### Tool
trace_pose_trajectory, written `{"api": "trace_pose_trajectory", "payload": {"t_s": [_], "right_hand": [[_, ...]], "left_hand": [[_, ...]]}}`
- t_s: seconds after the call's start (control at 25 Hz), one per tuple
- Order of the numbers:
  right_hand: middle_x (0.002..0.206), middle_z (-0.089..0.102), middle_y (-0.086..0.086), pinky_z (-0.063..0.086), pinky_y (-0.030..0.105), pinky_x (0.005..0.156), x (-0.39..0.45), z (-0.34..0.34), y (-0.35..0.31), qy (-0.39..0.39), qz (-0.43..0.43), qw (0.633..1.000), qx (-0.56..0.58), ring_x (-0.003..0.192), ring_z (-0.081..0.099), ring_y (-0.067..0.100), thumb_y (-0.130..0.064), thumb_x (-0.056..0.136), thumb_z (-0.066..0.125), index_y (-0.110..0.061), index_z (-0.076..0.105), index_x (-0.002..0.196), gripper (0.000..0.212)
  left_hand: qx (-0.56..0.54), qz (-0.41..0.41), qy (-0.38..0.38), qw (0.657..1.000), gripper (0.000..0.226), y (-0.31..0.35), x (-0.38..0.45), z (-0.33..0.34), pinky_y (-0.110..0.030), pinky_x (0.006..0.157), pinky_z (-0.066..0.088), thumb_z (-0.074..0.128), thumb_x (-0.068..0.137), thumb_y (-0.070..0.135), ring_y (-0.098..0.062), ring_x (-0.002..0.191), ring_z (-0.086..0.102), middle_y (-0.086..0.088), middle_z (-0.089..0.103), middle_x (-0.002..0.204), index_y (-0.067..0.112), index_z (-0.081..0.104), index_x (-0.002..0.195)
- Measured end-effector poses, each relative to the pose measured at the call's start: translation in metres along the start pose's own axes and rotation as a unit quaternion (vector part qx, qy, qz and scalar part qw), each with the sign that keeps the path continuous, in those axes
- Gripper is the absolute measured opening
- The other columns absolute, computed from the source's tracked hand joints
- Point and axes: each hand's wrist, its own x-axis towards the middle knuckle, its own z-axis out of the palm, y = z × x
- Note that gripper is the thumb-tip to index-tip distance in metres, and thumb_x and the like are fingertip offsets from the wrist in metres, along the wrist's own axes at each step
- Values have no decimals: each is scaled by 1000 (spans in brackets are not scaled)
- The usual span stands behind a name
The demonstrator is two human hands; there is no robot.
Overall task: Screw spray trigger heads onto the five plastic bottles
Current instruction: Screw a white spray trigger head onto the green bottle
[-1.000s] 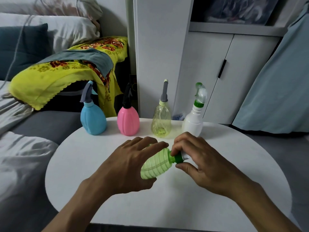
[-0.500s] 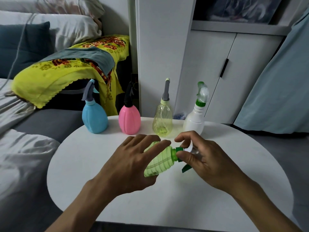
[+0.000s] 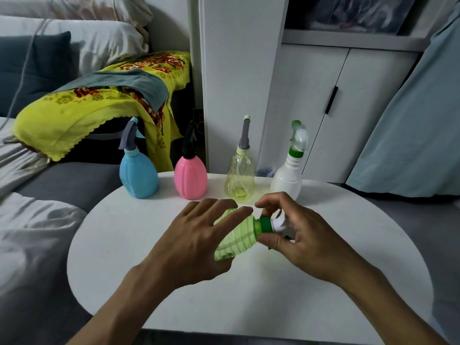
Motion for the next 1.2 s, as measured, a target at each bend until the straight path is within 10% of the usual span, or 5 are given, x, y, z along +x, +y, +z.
{"api": "trace_pose_trajectory", "payload": {"t_s": [0.76, 0.88, 0.96, 1.08, 1.2], "right_hand": [[92, 58, -17, 51, 12, 56, -1, -9, -8, 42, 65, 996, -32, 81, 63, 1, -40, 84, 72, -44, 50, 105, 31], [74, 66, 1, 48, 21, 53, 4, -11, -12, 87, 193, 976, 55, 54, 62, 7, -44, 89, 65, -28, 60, 95, 17], [63, 70, 8, 49, 23, 57, -2, -22, -10, 21, 305, 934, 185, 56, 64, 15, -61, 87, 52, -14, 67, 86, 49], [114, 71, 26, 46, 50, 99, 3, -36, -5, 30, 274, 853, 444, 109, 65, 40, -55, 91, 40, 2, 65, 120, 69], [139, 56, 24, 40, 53, 106, 2, -29, -6, 36, 163, 763, 624, 127, 54, 37, -30, 92, 54, -1, 57, 134, 52]], "left_hand": [[-32, -31, 54, 998, 82, 9, 3, 13, -44, 93, 52, 78, 70, 47, -29, 118, 57, -8, 59, 134, 23, 43, 140], [-59, -75, 65, 993, 79, 17, 9, 13, -42, 95, 52, 79, 69, 50, -26, 117, 58, -7, 60, 131, 18, 50, 135], [-108, -94, 60, 988, 76, 21, 12, 11, -38, 91, 53, 79, 65, 50, -19, 112, 61, 0, 63, 126, 19, 56, 131], [-333, -164, 47, 927, 72, 27, 13, 4, -33, 87, 54, 73, 63, 49, -9, 105, 63, 11, 68, 118, 29, 55, 130], [-572, -159, -27, 804, 56, 36, 16, 2, -48, 85, 55, 67, 69, 38, -24, 101, 66, -3, 69, 111, 29, 59, 124]]}}
